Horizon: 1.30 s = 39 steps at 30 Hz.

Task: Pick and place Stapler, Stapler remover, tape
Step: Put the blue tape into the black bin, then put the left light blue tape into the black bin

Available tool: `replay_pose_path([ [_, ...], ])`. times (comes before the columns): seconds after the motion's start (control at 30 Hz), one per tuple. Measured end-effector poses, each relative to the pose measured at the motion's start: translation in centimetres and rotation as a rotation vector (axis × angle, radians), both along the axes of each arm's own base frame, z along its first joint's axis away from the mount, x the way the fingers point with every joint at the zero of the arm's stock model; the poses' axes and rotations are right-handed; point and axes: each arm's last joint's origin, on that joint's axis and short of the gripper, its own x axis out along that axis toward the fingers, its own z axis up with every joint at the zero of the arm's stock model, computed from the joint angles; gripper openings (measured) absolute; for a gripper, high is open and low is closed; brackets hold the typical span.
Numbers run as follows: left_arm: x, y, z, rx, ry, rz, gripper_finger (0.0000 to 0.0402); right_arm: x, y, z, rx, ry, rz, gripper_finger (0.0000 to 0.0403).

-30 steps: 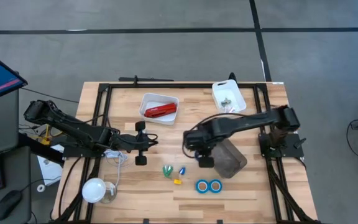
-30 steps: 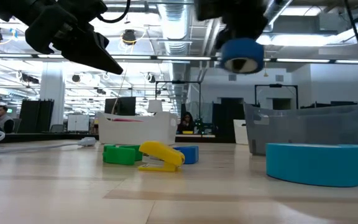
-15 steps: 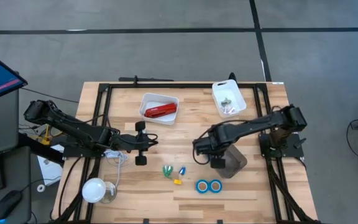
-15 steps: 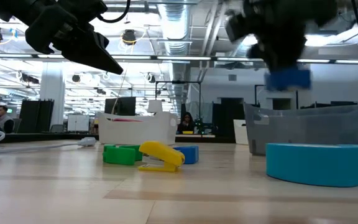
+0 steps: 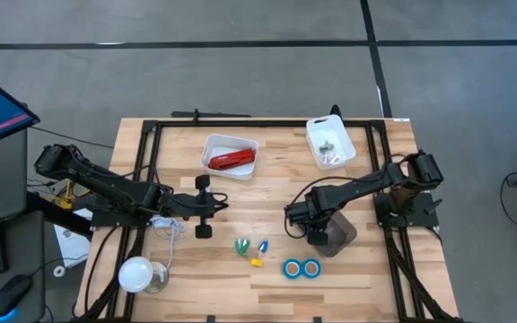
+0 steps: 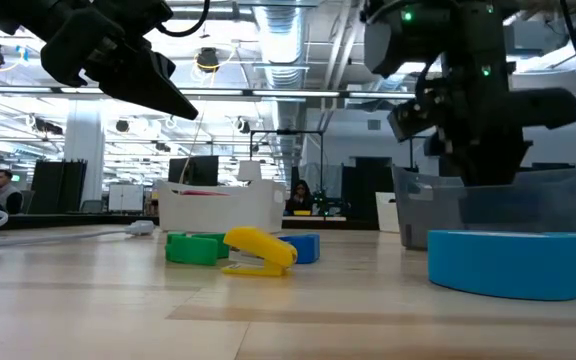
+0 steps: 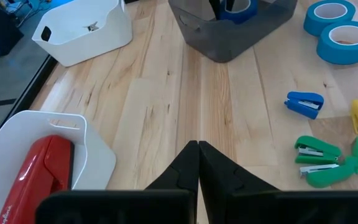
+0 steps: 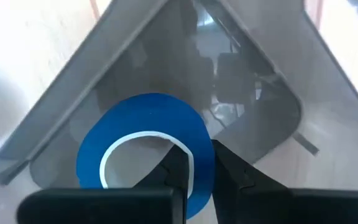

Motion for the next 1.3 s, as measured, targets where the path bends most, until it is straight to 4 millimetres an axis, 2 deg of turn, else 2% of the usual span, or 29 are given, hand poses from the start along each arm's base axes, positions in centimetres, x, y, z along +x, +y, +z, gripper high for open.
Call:
replay_pose_path([
  [0.27, 0.0, 0.0, 0.0, 0.000, 0.000, 0.000, 0.0002, -0.2, -0.1, -1.1, 0.001, -0.032, 0.000, 0.0032],
  [0.5, 0.0, 0.0, 0.0, 0.000, 0.000, 0.000, 0.0002, -0.3, -0.1, -1.1, -0.005, -0.017, 0.001, 0.0097],
  [0.67, 0.0, 0.0, 0.0, 0.000, 0.000, 0.000, 0.0002, -0.9, -0.2, -0.8, -0.013, 0.048, 0.003, 0.0126],
  [0.83, 0.0, 0.0, 0.0, 0.000, 0.000, 0.000, 0.0002, -1.0, -0.2, 1.4, -0.035, 0.159, 0.003, 0.0130],
  [0.97, 0.0, 0.0, 0.0, -0.001, -0.003, 0.000, 0.0002, -0.3, -0.1, 4.3, -0.038, 0.179, 0.000, 0.0121],
  [1.17, 0.0, 0.0, 0.0, -0.001, -0.003, 0.000, 0.0002, 1.8, 0.8, 8.3, 0.063, 0.028, -0.097, 0.0108],
  [1.3, 0.0, 0.0, 0.0, -0.001, -0.003, 0.000, 0.0002, 2.8, 2.1, 9.2, 0.125, -0.087, -0.127, 0.0107],
])
